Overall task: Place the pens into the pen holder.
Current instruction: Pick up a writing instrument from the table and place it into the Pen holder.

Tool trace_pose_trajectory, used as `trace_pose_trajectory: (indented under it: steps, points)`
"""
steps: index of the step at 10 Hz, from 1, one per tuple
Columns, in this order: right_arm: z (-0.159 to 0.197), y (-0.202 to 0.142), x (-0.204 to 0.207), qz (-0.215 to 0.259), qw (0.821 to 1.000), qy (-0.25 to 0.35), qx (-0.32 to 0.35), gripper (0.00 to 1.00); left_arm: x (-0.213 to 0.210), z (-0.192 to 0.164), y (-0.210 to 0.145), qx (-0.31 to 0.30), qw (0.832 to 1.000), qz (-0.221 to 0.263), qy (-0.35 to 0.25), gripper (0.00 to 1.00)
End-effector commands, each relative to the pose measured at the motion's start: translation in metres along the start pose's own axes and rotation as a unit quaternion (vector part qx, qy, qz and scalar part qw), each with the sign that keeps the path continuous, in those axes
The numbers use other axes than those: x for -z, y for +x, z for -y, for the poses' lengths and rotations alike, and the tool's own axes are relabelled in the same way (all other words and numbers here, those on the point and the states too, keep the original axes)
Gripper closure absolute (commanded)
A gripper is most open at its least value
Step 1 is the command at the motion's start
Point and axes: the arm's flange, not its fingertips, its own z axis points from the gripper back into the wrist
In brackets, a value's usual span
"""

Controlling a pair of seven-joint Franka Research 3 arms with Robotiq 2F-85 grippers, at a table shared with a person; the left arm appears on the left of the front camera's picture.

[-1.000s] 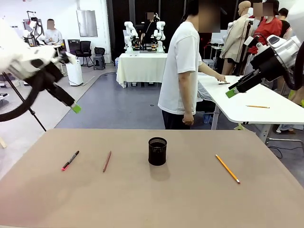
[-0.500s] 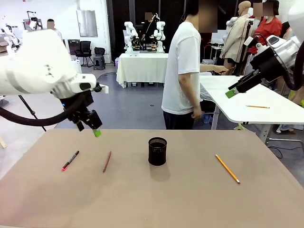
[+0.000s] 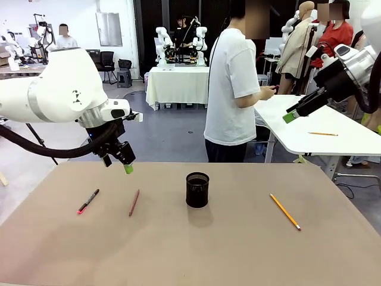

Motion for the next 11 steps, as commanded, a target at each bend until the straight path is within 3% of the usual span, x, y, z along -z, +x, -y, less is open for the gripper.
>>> trace_pose_trajectory:
  steps: [1, 2, 3, 6, 9, 11]
  points:
    - [0.0, 0.001, -0.001, 0.007, 1.0, 0.004, 0.002, 0.0, -0.003, 0.001, -0.007, -0.001, 1.0, -0.003, 0.0, 0.0]
    - [0.0, 0.001, -0.001, 0.007, 1.0, 0.004, 0.002, 0.0, 0.0, 0.0, 0.0, 0.0, 1.0, 0.0, 0.0, 0.0]
    - [0.0, 0.001, -0.001, 0.007, 1.0, 0.004, 0.002, 0.0, 0.018, 0.0, 0.019, -0.054, 0.998, -0.028, -0.022, 0.0]
    - [0.0, 0.001, -0.001, 0.007, 1.0, 0.004, 0.002, 0.0, 0.079, -0.013, 0.055, -0.116, 0.99, -0.079, -0.029, 0.0]
    - [0.0, 0.001, -0.001, 0.007, 1.0, 0.004, 0.002, 0.0, 0.144, -0.027, 0.085, -0.13, 0.985, -0.098, 0.058, 0.0]
    - [0.0, 0.001, -0.001, 0.007, 1.0, 0.004, 0.002, 0.0, 0.164, -0.035, 0.098, -0.153, 0.978, -0.109, 0.086, 0.0]
